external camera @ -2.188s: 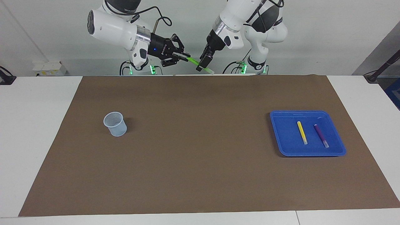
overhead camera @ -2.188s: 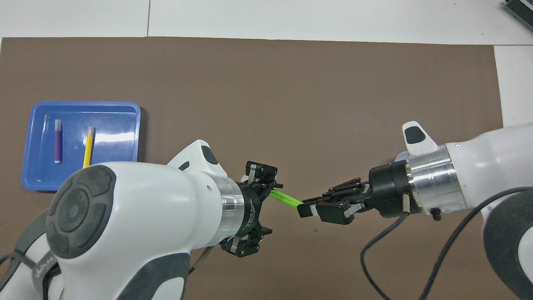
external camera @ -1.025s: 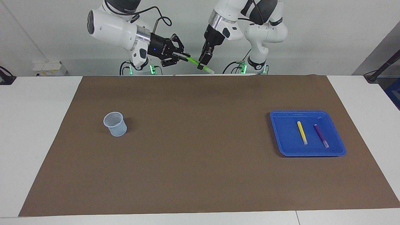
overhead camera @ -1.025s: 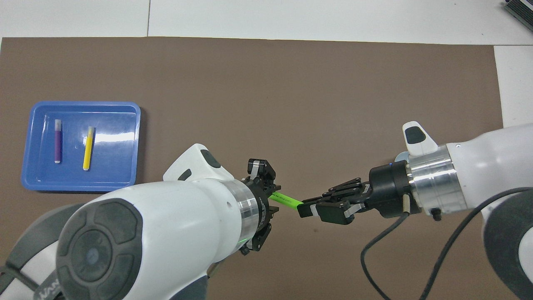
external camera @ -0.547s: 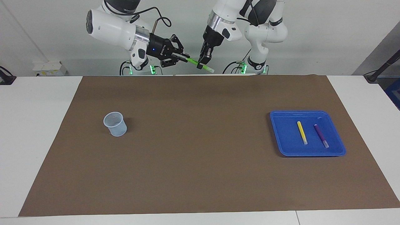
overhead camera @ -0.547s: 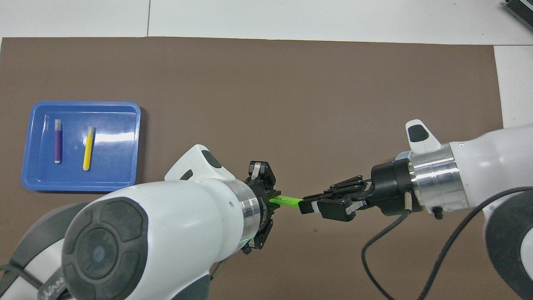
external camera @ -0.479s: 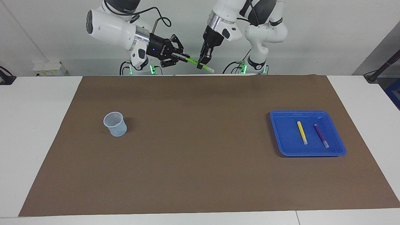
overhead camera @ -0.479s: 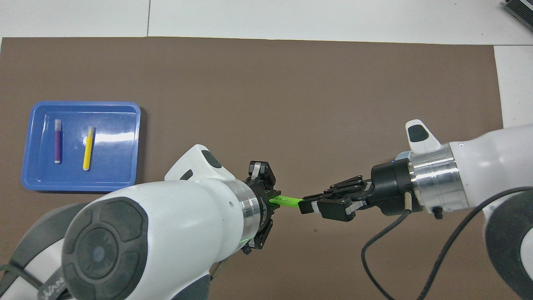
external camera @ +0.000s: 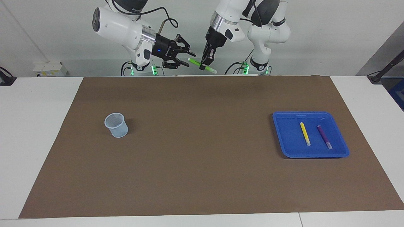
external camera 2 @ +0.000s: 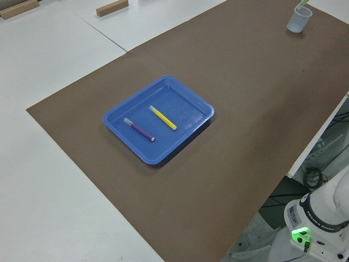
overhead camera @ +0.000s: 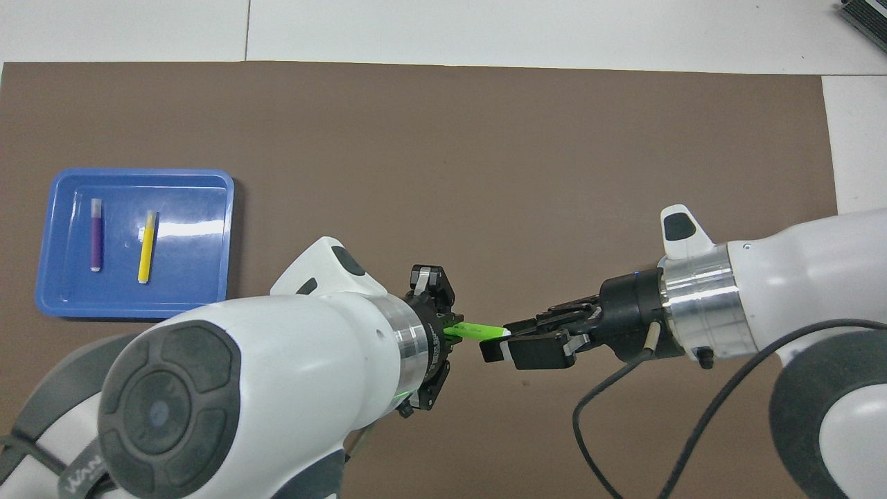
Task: Right arm passes pens to left for tray arrangement
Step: 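Carry the green pen to the tray while the right gripper opens and withdraws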
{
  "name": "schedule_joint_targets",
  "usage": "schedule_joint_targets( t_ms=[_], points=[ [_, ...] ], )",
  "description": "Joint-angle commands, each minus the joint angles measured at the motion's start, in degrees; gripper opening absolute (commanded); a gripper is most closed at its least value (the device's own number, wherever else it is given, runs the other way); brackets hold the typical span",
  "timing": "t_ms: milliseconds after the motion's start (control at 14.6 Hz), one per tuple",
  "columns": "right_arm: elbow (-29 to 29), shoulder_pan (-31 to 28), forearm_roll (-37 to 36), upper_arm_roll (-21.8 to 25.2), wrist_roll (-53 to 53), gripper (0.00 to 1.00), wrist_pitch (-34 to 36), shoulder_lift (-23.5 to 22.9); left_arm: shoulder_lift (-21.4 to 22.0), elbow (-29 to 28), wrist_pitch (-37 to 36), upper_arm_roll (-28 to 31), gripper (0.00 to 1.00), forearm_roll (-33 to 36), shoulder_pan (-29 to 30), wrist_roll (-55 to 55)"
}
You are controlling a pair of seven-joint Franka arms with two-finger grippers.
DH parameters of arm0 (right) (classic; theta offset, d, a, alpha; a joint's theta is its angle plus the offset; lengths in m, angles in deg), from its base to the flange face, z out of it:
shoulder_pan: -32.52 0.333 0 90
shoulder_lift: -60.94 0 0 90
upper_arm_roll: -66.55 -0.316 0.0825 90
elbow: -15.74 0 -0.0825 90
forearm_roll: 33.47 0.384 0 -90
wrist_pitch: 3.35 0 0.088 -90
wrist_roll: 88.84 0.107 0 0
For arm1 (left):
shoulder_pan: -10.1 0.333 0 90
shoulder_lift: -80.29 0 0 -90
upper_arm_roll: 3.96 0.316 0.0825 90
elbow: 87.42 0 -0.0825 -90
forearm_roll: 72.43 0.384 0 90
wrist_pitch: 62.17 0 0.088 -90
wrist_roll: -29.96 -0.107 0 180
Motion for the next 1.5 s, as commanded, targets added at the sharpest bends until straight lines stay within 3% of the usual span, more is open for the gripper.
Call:
schedule_joint_targets(
  t_ms=[0,410,547,820,1162,1436],
  points=[
    [0.19,-0.31,-3.05,-0.18,1.25,1.0,-0.58,0.82,0.84,-1.82,-2.8,0.54,0.0,0.56,4.89,-7.76],
    [-1.83,-2.24,-15.44,0.26,1.43,1.0,-0.67,0.56,5.4,-11.21,-3.16,2.29,0.0,-0.23,17.19,-31.2],
    [-2.36,-3.73,-19.05,0.26,1.43,1.0,-0.67,0.46,5.85,-14.12,-3.25,5.7,0.0,-0.41,18.09,-42.36],
    [-4.9,-6.73,-27.3,0.26,1.34,1.0,-0.31,-0.41,4.8,-14.57,-3.95,11.43,0.0,-0.41,21.06,-56.88],
    [-6.67,-8.39,-36.97,0.34,1.25,1.0,-0.93,-1.38,-1.42,-14.22,-3.17,11.52,0.0,0.11,29.94,-79.37],
    [-8.24,-12.52,-41.03,0.34,1.25,1.0,-0.05,-1.56,-8.54,-13.69,3.14,11.52,0.0,5.64,30.14,-87.93]
  ],
)
